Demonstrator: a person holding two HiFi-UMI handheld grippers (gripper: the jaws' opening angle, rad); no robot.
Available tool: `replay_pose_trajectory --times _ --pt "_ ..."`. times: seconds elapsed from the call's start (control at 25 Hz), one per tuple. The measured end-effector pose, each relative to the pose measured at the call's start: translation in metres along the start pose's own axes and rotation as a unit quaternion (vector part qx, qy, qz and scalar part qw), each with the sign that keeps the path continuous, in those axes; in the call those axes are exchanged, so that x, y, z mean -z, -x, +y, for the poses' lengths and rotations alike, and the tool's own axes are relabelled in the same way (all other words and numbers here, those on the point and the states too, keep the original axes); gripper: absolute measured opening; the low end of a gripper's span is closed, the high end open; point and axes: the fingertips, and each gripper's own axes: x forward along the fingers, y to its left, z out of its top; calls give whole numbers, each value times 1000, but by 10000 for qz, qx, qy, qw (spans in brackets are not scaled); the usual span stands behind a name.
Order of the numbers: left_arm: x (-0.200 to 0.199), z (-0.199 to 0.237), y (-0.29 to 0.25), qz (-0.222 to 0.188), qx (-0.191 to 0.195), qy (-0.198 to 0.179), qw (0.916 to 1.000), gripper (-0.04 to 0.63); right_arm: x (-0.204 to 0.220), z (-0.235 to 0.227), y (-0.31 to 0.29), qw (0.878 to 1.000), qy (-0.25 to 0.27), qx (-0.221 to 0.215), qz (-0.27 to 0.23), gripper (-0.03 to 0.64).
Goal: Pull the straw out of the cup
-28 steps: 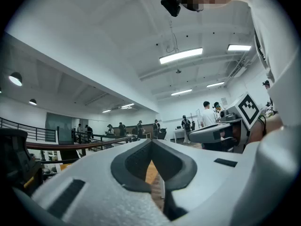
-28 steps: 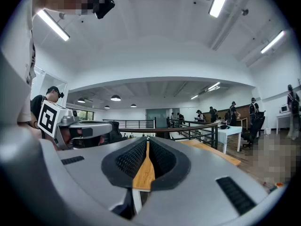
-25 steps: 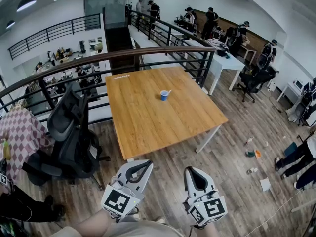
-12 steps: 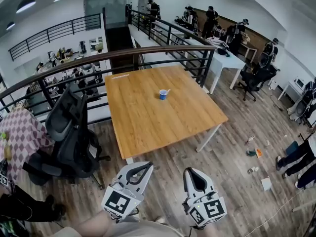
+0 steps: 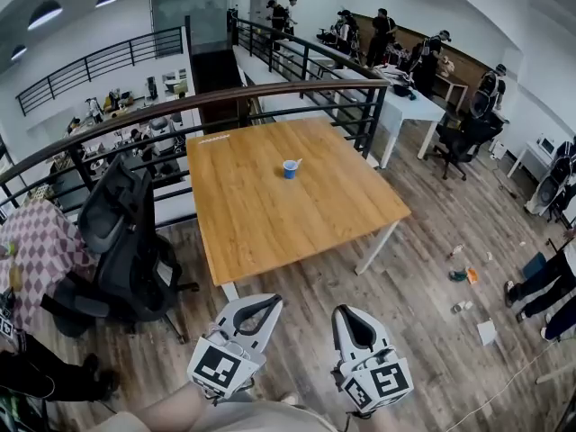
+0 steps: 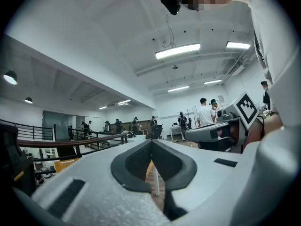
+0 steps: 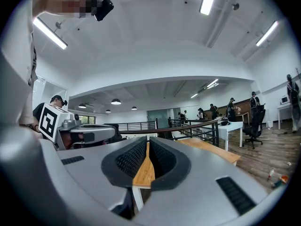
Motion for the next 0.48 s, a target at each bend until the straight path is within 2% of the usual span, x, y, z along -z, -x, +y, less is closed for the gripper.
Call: replay_pose_trajectory --times 0.2,0.48 --pt "6 -23 -13 154 -76 -97 9998 14 4 -21 24 10000 -64 -1 -51 32" --pt "8 -54 -13 151 -119 -215 9996 14 14 -34 53 9998 -164 -38 -47 32"
